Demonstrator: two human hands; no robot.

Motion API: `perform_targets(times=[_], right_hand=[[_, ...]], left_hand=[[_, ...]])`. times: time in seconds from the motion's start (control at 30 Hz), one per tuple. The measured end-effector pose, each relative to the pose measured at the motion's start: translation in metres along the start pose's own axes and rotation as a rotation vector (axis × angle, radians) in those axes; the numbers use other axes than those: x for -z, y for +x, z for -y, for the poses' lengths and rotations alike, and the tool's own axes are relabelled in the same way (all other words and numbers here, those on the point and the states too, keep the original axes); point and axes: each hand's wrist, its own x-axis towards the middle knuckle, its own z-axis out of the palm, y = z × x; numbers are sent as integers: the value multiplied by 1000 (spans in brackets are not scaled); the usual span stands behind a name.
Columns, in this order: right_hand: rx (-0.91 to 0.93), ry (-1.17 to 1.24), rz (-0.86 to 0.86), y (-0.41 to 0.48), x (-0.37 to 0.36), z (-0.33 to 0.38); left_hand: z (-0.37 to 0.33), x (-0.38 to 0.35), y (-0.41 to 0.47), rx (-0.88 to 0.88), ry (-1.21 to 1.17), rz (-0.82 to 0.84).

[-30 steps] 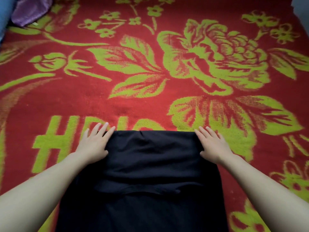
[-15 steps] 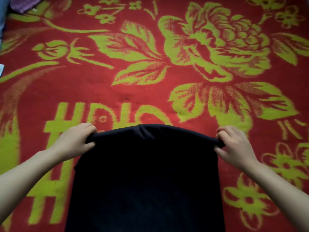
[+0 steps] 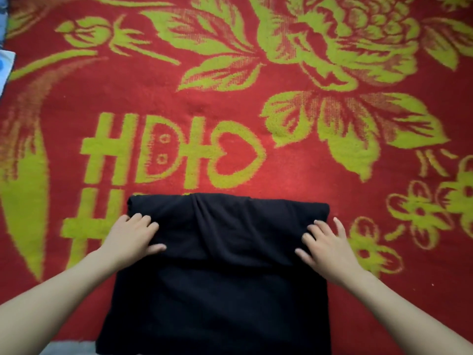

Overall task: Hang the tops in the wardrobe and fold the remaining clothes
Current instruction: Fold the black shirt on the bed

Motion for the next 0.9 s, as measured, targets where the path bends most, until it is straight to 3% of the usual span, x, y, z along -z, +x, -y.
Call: perform_targets(times=[0.13,0.2,0.27,0.37,0.47,0.53,0.63,0.73,0.9], right_hand=[[-198,74,-15,30,-2,-3],[-238,67,95,43,-8,-11],[-251,65,230,54,-12,-17],[-171,-30,232,63,-14,-21],[-114,-61,200,64,-9,-36],[-176,55,179,60,-1,-52],[-226,114,115,51,7,-65],[-63,-43,-24,34,20,-52],[141,54,-279,-32,18,-28]], left_hand=[[-1,5,23,196,-68,-145],[7,0,35,295,-49,-54],[19,-4,43,315,4,166],[32,-6,53,279,66,252],[45,-2,51,188,120,199],[58,4,45,158,86,170],[76,16,36,90,-51,-16],[69,35,19,-7,-46,-180],[44,23,-41,-195,-72,-310]])
